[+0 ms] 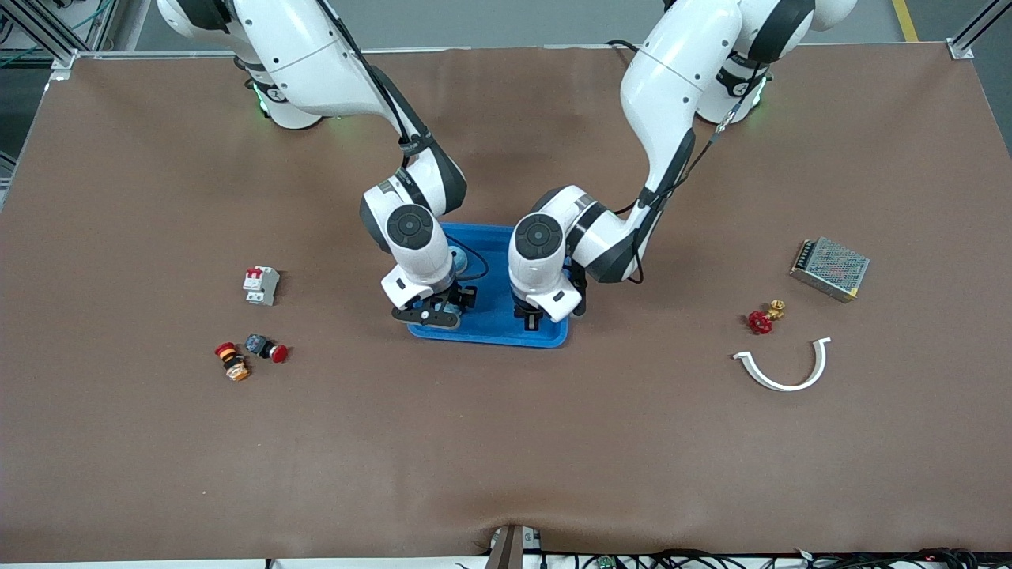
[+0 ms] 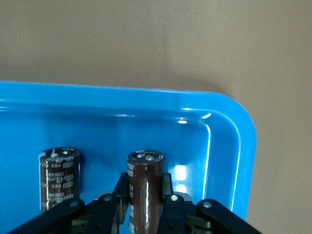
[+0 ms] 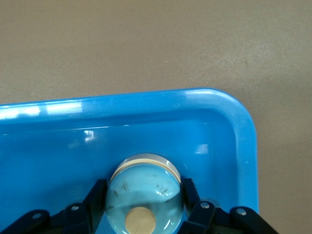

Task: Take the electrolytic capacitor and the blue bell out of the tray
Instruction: 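Grasp the capacitor with the left gripper while the right gripper grasps the bell, then carry the bell toward the breaker while the left gripper lifts the capacitor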

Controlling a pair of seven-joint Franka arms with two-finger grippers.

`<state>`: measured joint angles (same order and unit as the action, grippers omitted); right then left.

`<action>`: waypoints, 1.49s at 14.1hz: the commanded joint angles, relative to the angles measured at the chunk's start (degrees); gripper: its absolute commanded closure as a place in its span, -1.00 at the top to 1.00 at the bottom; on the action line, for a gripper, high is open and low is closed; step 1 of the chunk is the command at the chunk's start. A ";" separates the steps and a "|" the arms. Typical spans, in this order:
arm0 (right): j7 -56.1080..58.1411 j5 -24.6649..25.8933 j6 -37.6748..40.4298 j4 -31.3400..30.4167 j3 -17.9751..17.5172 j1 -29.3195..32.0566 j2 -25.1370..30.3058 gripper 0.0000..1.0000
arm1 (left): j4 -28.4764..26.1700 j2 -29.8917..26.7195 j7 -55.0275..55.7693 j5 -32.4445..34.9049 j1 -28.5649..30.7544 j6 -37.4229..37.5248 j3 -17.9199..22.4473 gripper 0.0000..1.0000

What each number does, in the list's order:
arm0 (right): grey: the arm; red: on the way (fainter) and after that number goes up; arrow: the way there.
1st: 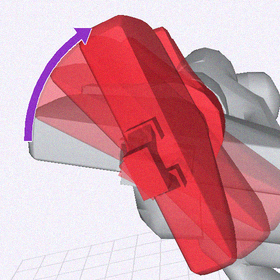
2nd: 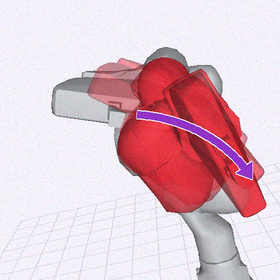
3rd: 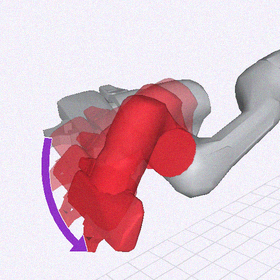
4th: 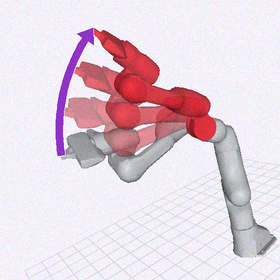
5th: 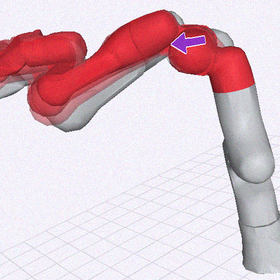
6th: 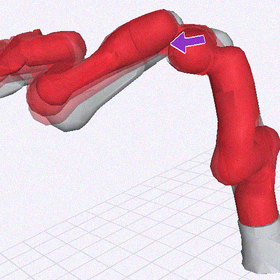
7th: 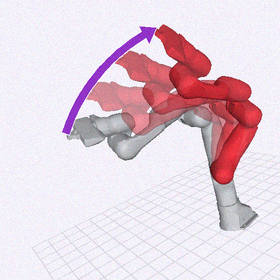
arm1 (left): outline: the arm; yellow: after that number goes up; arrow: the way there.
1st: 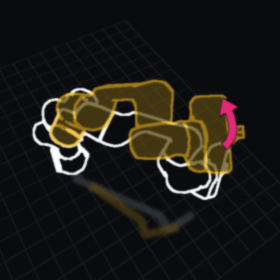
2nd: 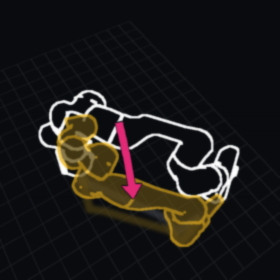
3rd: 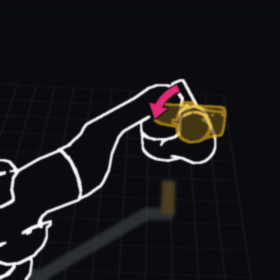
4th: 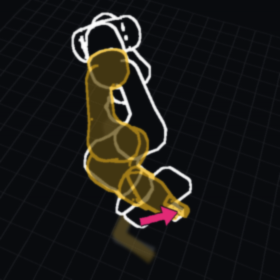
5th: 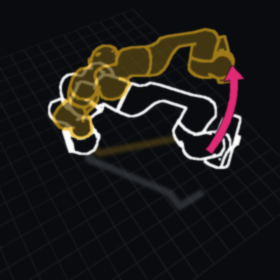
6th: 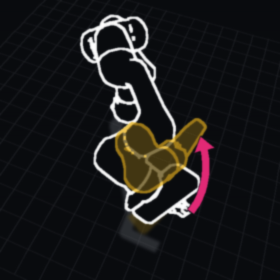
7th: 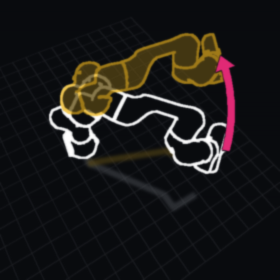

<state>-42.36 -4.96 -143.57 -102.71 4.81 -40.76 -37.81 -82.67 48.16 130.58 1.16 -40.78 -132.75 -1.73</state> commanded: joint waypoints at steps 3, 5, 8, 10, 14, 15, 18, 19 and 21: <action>1.13 0.13 9.59 1.81 0.46 0.24 4.57 -0.25 | 0.67 -3.33 -0.67 1.56 -0.71 5.54 0.32 -1.00; 7.95 0.04 15.92 1.73 0.46 2.25 8.87 -0.25 | 0.67 -6.14 -8.20 0.95 -0.45 10.56 -0.72 -1.00; 20.51 0.04 23.83 1.46 0.64 7.26 15.20 -0.25 | 0.58 -8.87 -17.26 0.33 0.35 15.40 -1.52 -1.00; 29.57 0.30 29.37 1.46 0.82 11.38 19.43 -0.29 | 0.58 -10.36 -27.00 -1.86 0.35 19.43 -1.35 -1.00; 46.97 3.88 33.88 -2.65 0.90 20.18 26.11 -0.30 | -0.21 -13.27 -44.68 -2.22 2.37 28.23 -1.35 -1.00; 50.24 6.52 33.36 -4.76 0.90 21.85 27.69 -0.32 | -0.65 -13.71 -48.37 -2.22 2.72 30.16 -1.35 -1.00; 63.31 7.25 32.04 -7.59 0.82 30.10 29.20 -0.36 | -6.78 -18.44 -60.23 -1.61 5.26 30.53 -1.35 -1.00; 68.15 7.25 30.73 -8.64 0.82 32.65 29.20 -0.36 | -9.76 -20.89 -64.27 -1.43 6.05 29.83 -1.26 -1.00; 75.46 7.25 25.30 -12.75 0.82 37.48 29.20 -0.34 | -16.87 -26.08 -71.57 -1.34 7.54 25.29 -1.26 -1.00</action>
<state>27.03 1.56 -113.87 -110.29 6.87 -7.79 -10.50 -89.51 30.15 65.26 -0.11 -34.72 -103.18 -2.67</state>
